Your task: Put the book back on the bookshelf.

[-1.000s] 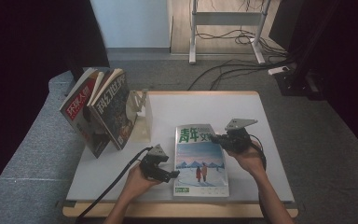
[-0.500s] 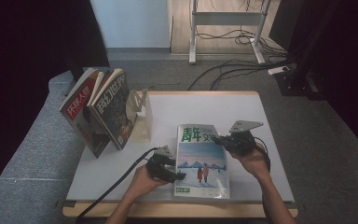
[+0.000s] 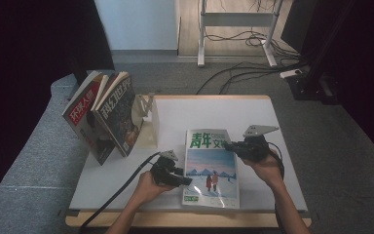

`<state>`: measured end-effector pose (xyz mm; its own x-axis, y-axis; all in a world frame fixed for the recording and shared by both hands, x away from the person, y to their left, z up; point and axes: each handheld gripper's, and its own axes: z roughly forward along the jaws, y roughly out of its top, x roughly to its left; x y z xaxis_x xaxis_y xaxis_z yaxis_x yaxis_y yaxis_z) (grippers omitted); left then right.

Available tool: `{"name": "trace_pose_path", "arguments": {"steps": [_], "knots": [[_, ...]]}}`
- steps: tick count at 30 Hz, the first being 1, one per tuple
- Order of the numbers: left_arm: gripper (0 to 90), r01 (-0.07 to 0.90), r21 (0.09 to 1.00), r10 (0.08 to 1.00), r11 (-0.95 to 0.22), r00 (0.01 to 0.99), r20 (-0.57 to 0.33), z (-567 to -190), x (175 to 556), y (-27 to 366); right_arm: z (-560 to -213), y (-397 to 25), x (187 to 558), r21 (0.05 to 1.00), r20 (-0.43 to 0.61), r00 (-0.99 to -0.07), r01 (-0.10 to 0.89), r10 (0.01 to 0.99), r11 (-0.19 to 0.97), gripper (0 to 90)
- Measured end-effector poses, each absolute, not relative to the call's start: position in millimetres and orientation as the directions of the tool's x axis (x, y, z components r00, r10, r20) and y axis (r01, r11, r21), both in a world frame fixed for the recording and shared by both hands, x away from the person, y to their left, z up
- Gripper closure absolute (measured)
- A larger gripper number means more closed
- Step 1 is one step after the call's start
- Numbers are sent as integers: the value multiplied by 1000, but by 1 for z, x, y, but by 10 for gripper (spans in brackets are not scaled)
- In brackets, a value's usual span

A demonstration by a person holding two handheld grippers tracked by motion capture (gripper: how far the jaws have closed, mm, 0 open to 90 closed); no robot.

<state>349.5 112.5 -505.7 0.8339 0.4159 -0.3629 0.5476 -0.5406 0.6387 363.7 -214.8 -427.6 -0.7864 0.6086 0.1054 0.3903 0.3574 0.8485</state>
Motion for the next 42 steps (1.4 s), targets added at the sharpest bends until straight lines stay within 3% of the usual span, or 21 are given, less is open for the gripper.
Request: {"name": "trace_pose_path", "arguments": {"steps": [5,21,30,42], "knots": [[544,517,659,385,-546,854,-350,-502,345,110,-430,-219,367,843,119,-766,414,631,344,815],[612,497,718,414,-487,855,-312,-488,356,119,-421,-217,378,867,96,-739,391,666,309,852],[633,421,785,449,-455,870,-206,-480,362,125,-392,-210,383,892,36,-746,325,665,315,846],[647,400,798,453,-450,873,-182,-486,350,133,-409,-215,383,883,101,-753,369,650,291,821]]}}
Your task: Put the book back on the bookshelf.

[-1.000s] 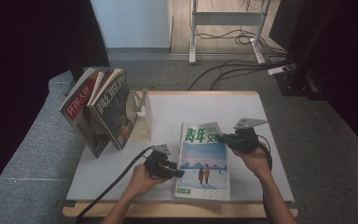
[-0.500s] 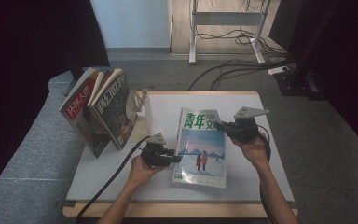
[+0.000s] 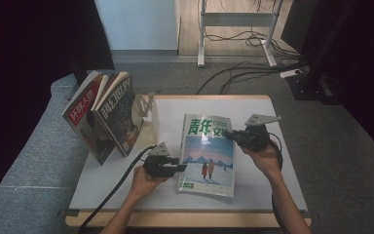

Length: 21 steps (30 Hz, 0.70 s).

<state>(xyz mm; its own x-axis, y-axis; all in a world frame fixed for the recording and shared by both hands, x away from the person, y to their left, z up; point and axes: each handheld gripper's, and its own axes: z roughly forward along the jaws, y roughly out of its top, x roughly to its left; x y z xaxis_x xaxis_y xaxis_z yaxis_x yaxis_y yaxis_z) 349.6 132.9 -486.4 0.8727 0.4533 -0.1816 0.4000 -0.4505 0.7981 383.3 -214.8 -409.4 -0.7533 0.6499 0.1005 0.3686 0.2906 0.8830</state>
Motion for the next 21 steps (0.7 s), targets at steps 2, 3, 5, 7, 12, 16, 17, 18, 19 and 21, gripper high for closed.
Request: {"name": "trace_pose_path", "arguments": {"steps": [2,3,5,7,12,16,17,18,19,21], "knots": [[652,397,802,452,-447,874,-181,-487,347,135,-409,-215,383,884,101,-754,368,649,290,815],[653,394,803,451,-446,875,-178,-487,346,136,-409,-215,383,884,103,-754,368,649,287,815],[656,389,806,446,-446,877,-177,-486,343,138,-409,-216,383,884,107,-751,372,652,283,812],[661,380,807,438,-452,883,-171,-485,341,139,-409,-217,384,885,118,-750,377,651,274,806],[673,372,799,420,-472,892,-167,-481,337,142,-409,-218,385,890,140,-753,380,643,252,786],[680,363,798,410,-481,898,-162,-479,334,143,-408,-218,386,885,153,-749,394,644,248,760],[682,360,798,408,-482,899,-159,-479,334,144,-408,-218,387,885,159,-748,397,644,243,757],[684,357,799,405,-484,901,-156,-479,333,144,-408,-218,387,884,161,-747,399,645,242,758],[685,355,800,403,-484,902,-156,-478,332,144,-408,-218,387,884,160,-747,399,645,243,762],[690,345,807,398,-479,905,-151,-479,329,145,-408,-217,387,886,159,-747,397,646,242,796]]}}
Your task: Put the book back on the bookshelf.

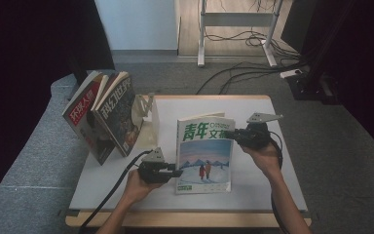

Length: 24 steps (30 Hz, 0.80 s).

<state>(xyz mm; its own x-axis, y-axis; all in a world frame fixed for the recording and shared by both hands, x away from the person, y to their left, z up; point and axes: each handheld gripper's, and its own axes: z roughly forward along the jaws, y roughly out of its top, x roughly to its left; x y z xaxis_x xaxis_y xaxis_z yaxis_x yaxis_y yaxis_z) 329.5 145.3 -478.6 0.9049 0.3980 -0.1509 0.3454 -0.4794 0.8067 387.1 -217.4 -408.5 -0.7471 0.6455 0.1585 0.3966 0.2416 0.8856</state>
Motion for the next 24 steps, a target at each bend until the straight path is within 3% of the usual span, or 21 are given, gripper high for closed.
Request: {"name": "trace_pose_path", "arguments": {"steps": [8,17,24], "knots": [[694,325,828,368,-457,916,-157,-482,334,151,-402,-211,387,890,129,-756,374,642,261,854],[732,237,883,441,-405,897,-39,-475,339,151,-380,-212,385,920,105,-756,321,647,226,856],[737,211,888,439,-409,898,-12,-485,329,158,-376,-203,379,935,79,-798,267,598,233,851]]}}
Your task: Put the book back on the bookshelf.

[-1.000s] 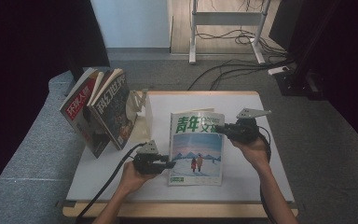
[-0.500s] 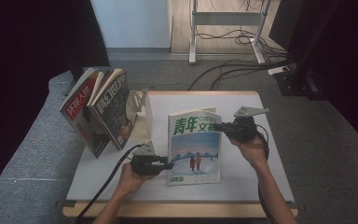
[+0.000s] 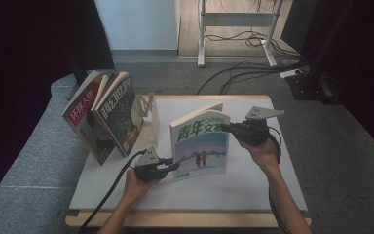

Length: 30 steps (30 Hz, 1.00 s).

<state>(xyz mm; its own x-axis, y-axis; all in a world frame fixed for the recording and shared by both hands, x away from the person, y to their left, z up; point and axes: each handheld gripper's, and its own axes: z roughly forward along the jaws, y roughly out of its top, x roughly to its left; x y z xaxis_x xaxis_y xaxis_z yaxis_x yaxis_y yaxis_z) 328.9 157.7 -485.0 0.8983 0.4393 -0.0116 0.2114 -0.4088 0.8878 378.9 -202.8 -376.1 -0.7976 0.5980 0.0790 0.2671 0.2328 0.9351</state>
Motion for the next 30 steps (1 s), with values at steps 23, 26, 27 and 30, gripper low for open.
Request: {"name": "trace_pose_path", "arguments": {"steps": [23,26,27,30], "knots": [[744,177,881,435,-440,900,37,-486,313,156,-399,-213,377,919,60,-812,272,580,286,520],[743,178,880,438,-440,898,37,-486,312,156,-406,-212,377,919,69,-822,273,566,285,527],[742,181,880,440,-440,897,35,-485,312,155,-407,-211,377,919,75,-824,276,561,283,542],[738,182,878,439,-442,898,36,-485,312,155,-409,-210,375,922,73,-828,269,556,279,556]]}}
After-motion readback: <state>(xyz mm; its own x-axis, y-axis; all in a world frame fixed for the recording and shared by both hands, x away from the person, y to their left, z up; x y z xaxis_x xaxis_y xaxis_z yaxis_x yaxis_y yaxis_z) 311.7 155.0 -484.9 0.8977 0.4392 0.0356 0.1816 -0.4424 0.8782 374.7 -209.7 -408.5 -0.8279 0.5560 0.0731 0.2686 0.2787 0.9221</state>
